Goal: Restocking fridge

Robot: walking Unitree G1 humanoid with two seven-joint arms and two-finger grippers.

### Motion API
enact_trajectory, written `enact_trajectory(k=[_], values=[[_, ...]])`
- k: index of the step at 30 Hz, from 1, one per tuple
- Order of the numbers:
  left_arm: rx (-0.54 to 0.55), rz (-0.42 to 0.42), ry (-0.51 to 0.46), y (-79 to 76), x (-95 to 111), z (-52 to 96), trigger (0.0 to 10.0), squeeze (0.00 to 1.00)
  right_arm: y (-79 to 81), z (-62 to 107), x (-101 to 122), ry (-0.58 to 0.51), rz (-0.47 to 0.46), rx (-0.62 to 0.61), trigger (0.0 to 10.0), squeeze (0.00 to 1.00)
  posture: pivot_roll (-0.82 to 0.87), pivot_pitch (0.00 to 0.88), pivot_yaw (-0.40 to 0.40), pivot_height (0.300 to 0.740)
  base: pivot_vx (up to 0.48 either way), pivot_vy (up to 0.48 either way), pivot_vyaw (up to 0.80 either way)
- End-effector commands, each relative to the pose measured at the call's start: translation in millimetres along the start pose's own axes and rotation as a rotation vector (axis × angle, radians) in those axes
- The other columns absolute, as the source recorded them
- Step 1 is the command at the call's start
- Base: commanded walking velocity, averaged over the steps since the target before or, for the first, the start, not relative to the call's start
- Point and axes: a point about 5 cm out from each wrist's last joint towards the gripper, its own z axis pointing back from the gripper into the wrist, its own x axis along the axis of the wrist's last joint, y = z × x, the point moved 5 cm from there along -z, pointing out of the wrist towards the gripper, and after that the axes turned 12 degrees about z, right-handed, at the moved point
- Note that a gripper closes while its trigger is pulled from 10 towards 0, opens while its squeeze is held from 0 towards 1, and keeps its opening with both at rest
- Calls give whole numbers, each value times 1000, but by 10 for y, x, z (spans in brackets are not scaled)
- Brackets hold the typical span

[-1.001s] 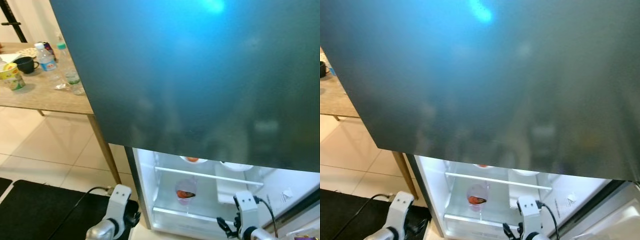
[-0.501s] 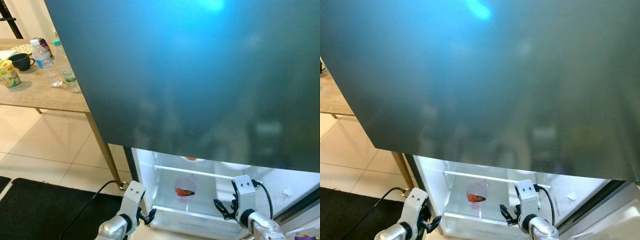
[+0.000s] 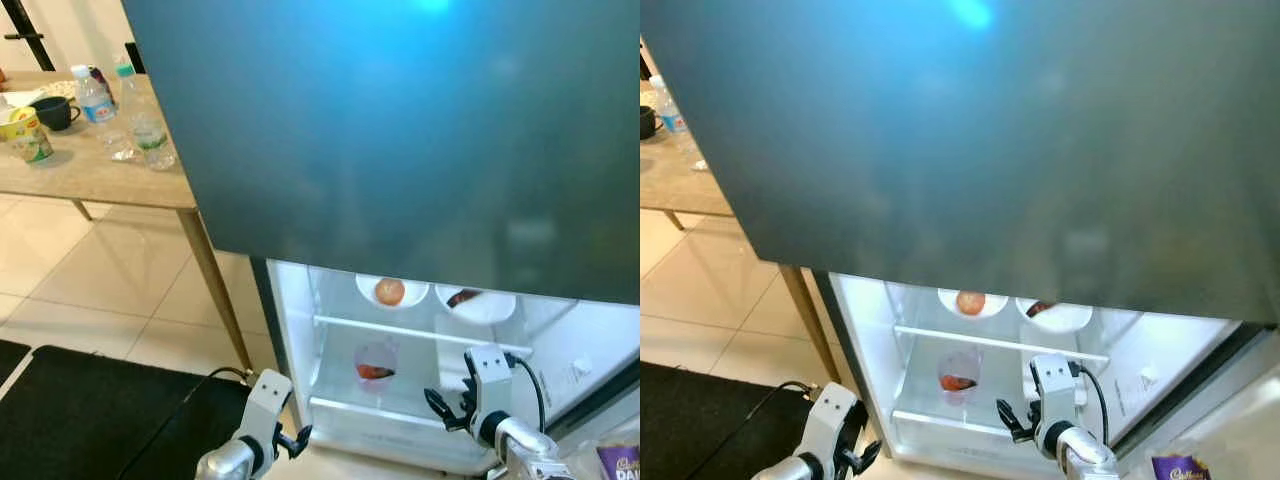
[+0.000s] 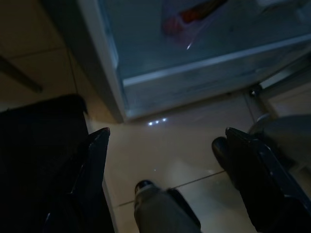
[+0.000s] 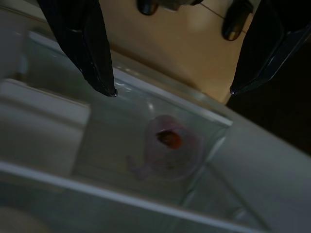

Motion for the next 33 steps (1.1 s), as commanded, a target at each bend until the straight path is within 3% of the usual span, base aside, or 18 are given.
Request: enact_trajectory(k=[1, 10, 19, 33], values=[[14, -10, 19, 40, -65, 33, 10000, 0, 102, -29, 41, -23, 1, 37, 10000, 0, -34, 49, 9, 641, 0, 0, 0], [44, -23, -36, 79, 92, 1, 10000, 0, 348, -136, 269, -115, 3, 109, 10000, 0, -28, 44, 5, 606, 0, 0, 0], [54, -46, -96, 89, 266, -29, 10000, 0, 542, -213, 466, -179, 21, 157, 10000, 0, -23, 48, 3, 606, 0, 0, 0], [0, -92, -174, -49, 518, -107, 10000, 0, 500, -252, 622, -212, 41, 140, 10000, 0, -24, 60, 6, 546, 0, 0, 0]])
